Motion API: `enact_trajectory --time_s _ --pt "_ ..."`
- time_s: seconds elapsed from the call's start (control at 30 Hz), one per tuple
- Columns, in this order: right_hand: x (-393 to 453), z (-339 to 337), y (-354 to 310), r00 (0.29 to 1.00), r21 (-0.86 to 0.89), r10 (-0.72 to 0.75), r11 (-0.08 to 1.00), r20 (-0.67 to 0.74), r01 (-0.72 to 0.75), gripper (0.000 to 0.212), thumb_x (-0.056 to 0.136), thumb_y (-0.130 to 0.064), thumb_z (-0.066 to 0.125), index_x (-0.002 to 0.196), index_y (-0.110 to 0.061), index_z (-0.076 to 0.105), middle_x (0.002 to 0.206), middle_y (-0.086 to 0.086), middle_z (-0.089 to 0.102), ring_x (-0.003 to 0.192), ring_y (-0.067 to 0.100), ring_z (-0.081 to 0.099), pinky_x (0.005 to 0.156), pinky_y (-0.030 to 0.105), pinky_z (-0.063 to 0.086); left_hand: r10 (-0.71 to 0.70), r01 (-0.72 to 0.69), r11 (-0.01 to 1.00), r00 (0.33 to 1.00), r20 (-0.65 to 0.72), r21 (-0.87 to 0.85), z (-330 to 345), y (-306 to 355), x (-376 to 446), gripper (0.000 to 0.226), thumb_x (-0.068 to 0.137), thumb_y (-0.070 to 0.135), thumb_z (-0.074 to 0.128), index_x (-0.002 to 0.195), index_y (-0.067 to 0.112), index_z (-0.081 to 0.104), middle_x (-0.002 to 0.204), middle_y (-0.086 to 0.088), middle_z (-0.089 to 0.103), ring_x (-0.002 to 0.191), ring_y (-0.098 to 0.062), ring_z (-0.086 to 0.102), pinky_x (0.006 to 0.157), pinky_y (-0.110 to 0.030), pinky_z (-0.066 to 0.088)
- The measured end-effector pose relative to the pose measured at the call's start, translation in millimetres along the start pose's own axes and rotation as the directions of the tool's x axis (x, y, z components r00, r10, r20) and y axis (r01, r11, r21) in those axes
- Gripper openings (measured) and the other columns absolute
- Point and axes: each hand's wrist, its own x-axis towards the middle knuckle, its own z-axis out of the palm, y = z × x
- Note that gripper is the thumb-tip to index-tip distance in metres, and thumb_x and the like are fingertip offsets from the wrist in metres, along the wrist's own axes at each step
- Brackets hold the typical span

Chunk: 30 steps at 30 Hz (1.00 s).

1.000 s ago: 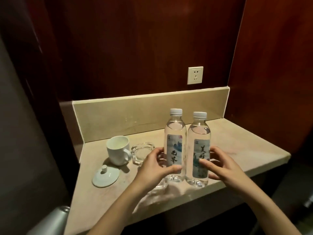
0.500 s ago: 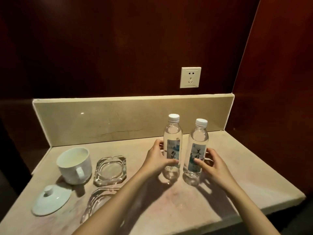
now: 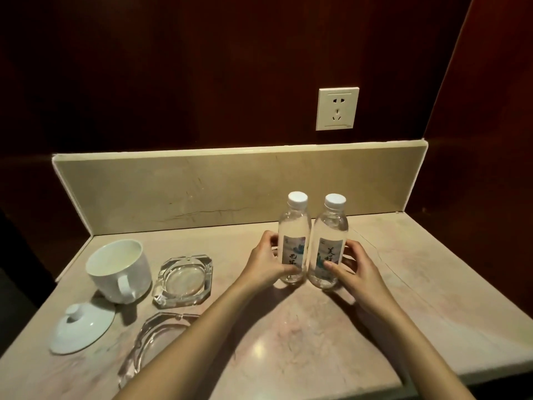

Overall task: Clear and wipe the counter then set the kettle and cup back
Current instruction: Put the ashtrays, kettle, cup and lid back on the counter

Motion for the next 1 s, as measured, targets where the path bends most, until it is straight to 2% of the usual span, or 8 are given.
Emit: enact_trajectory --time_s 0.1,0.23,0.27,0.4,0.47,0.67,0.83,1.0 --pt "-2 0 1 1.000 0.001 0.007 1.000 -0.021 -0.007 0.050 0.081 -0.018 0.073 0.125 -0.028 0.051 0.120 -0.008 0.064 0.114 0.015 0.061 0.096 0.046 0.051 -0.006 0.006 0.999 1.000 0.019 -0.036 -1 -1 -3 0.071 0.059 0.010 0.088 0.114 0.021 0.044 0.119 0.000 0.059 0.112 -0.017 0.057 0.100 -0.039 0.047" --pt "-6 -1 -12 1.000 -0.228 -0.020 0.973 0.012 0.022 0.055 0.085 -0.016 0.069 0.134 -0.015 0.044 0.123 -0.008 0.056 0.106 0.005 0.055 0.075 0.006 0.047 0.012 -0.009 0.999 0.997 0.071 -0.033 -5 1 -9 0.076 0.063 0.014 0.087 0.123 0.021 0.042 0.127 -0.001 0.057 0.117 -0.016 0.056 0.103 -0.039 0.045" --pt "-7 -2 -14 1.000 -0.306 -0.014 0.952 0.015 0.019 0.056 0.085 -0.016 0.069 0.135 -0.011 0.044 0.121 -0.007 0.055 0.103 0.005 0.054 0.070 0.004 0.044 0.016 -0.014 1.000 0.997 0.081 -0.026 -7 1 -12 0.077 0.064 0.016 0.087 0.126 0.020 0.041 0.129 -0.001 0.056 0.117 -0.015 0.055 0.104 -0.038 0.045" --pt "-22 -5 -18 0.998 -0.489 0.032 0.871 -0.045 -0.050 0.053 0.083 -0.024 0.072 0.129 -0.006 0.052 0.121 0.005 0.062 0.095 0.013 0.058 0.081 0.026 0.047 0.048 -0.058 0.996 0.990 0.131 0.070 -22 3 -31 0.082 0.069 0.020 0.084 0.136 0.013 0.037 0.130 0.002 0.050 0.113 -0.008 0.050 0.100 -0.024 0.043" --pt "-34 -6 -26 0.997 -0.529 0.063 0.845 -0.036 -0.072 0.043 0.083 -0.026 0.072 0.121 -0.009 0.059 0.113 0.005 0.066 0.092 0.015 0.063 0.083 0.032 0.050 0.052 -0.071 0.988 0.989 0.136 0.139 -35 3 -44 0.081 0.070 0.019 0.083 0.137 0.010 0.037 0.132 -0.001 0.047 0.113 -0.013 0.052 0.098 -0.028 0.046" --pt "-80 34 -72 0.991 -0.599 0.054 0.800 0.123 0.031 0.034 0.084 -0.031 0.069 0.115 -0.021 0.059 0.104 -0.008 0.061 0.093 0.004 0.059 0.082 0.026 0.051 0.177 -0.240 0.867 0.967 0.181 0.436 -96 1 -93 0.049 0.073 0.022 0.077 0.117 0.020 0.058 0.118 0.005 0.060 0.103 -0.011 0.058 0.085 -0.026 0.048" --pt "-128 107 -109 0.965 -0.613 -0.026 0.767 0.261 0.187 0.034 0.082 -0.038 0.069 0.113 -0.028 0.058 0.105 -0.015 0.061 0.094 -0.002 0.059 0.082 0.023 0.053 0.180 -0.296 0.746 0.952 0.248 0.596 -157 -6 -159 0.040 0.077 0.027 0.071 0.115 0.023 0.059 0.114 0.005 0.061 0.103 -0.013 0.057 0.088 -0.035 0.049" --pt "-179 184 -128 0.918 -0.553 -0.051 0.784 0.393 0.280 0.032 0.082 -0.038 0.069 0.110 -0.027 0.060 0.103 -0.016 0.064 0.092 -0.002 0.062 0.082 0.022 0.052 0.162 -0.262 0.707 0.964 0.211 0.657 -221 -31 -229 0.037 0.077 0.029 0.069 0.112 0.029 0.057 0.114 0.010 0.059 0.102 -0.009 0.054 0.086 -0.033 0.047"
